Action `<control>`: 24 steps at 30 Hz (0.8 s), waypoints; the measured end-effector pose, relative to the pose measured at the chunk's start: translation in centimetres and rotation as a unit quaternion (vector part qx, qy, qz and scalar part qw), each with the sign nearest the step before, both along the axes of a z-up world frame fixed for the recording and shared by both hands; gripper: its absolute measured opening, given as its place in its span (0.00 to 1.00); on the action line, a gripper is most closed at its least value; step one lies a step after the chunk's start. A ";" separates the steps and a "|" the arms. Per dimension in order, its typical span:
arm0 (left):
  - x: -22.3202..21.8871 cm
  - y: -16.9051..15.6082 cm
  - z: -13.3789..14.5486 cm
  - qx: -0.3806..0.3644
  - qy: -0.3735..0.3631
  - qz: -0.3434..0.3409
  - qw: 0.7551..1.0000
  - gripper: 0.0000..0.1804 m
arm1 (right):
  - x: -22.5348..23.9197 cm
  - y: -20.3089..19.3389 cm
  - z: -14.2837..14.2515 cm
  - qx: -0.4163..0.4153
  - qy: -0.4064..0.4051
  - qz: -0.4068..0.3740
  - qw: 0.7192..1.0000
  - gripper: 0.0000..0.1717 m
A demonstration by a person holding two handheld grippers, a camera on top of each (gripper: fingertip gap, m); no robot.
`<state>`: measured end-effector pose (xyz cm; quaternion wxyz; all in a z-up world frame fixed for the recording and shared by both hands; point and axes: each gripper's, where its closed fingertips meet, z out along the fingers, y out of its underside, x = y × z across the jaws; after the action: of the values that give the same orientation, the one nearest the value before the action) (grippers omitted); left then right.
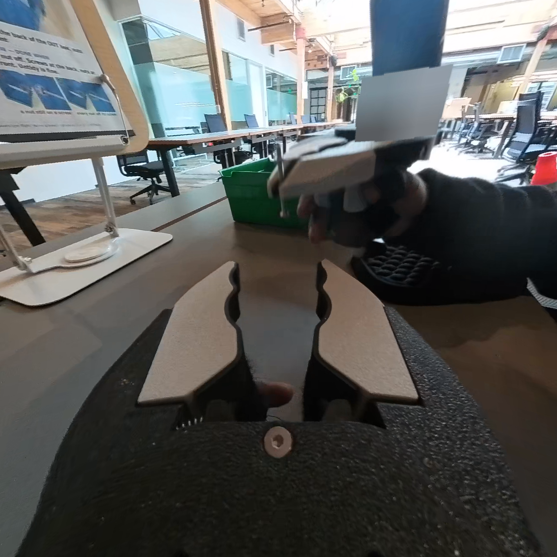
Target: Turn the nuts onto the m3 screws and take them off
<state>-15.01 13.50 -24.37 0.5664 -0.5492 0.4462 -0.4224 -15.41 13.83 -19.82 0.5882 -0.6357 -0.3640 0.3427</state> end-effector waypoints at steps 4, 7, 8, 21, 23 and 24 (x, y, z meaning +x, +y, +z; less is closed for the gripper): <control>-0.2 0.7 0.1 -0.018 -0.009 0.018 1.000 0.33 | 4.4 2.0 2.0 -0.031 -0.011 -0.086 0.996 0.01; -0.5 1.2 0.2 -0.036 -0.018 0.030 0.999 0.40 | 9.0 3.2 2.9 -0.073 -0.048 -0.155 0.984 0.01; -0.6 1.3 0.2 -0.040 -0.019 0.031 0.999 0.42 | 10.7 3.4 3.2 -0.084 -0.064 -0.174 0.979 0.01; -0.3 0.9 0.0 -0.035 -0.008 0.020 0.999 0.40 | 32.8 2.7 -3.6 -0.384 -0.255 -0.310 0.832 0.01; -0.3 0.9 0.0 -0.038 -0.009 0.017 0.999 0.38 | 34.7 3.1 -5.7 -0.424 -0.260 -0.319 0.807 0.01; -0.2 0.8 0.0 -0.042 -0.012 0.014 0.999 0.39 | 35.4 3.3 -6.7 -0.440 -0.260 -0.321 0.797 0.01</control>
<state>-15.24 14.34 -24.37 0.5540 -0.5737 0.4130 -0.4397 20.00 17.14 -26.48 0.2042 -0.9718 -0.0879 0.0787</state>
